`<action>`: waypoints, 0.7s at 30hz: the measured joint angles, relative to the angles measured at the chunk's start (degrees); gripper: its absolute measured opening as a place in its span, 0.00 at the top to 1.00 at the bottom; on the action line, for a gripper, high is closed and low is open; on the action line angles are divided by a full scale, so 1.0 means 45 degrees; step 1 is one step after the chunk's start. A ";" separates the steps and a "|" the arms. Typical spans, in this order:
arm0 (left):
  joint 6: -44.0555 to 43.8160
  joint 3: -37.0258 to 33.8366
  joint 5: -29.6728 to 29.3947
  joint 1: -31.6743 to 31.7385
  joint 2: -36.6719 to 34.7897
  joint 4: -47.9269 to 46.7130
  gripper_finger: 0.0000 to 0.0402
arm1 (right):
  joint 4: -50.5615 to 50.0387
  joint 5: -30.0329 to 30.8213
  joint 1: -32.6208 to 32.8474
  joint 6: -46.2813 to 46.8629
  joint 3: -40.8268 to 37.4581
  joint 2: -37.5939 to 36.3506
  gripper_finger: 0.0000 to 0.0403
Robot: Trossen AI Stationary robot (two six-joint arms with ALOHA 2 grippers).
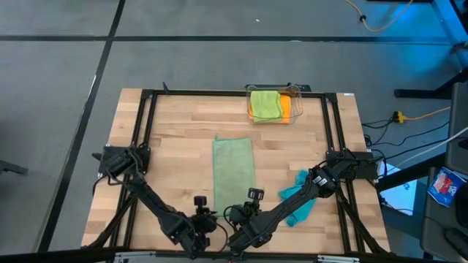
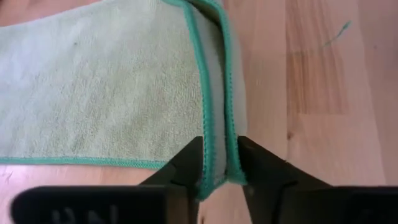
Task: Fold microfiber towels
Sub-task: Fold the green microfiber towel
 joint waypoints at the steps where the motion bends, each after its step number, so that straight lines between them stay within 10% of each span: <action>1: 0.0100 0.0000 0.0010 -0.0032 -0.0001 0.0000 0.80 | -0.0001 0.0000 0.0000 -0.0002 0.0000 0.0000 0.98; 8: 0.0614 0.0000 -0.0023 -0.0160 -0.0640 -0.0350 0.98 | -0.0018 0.0033 -0.0015 0.0000 0.0000 0.0000 0.98; 21: 0.0947 0.0000 0.0928 0.1500 -0.2225 -0.3165 1.00 | -0.0530 0.2051 -0.0675 0.0191 0.0000 0.0000 0.98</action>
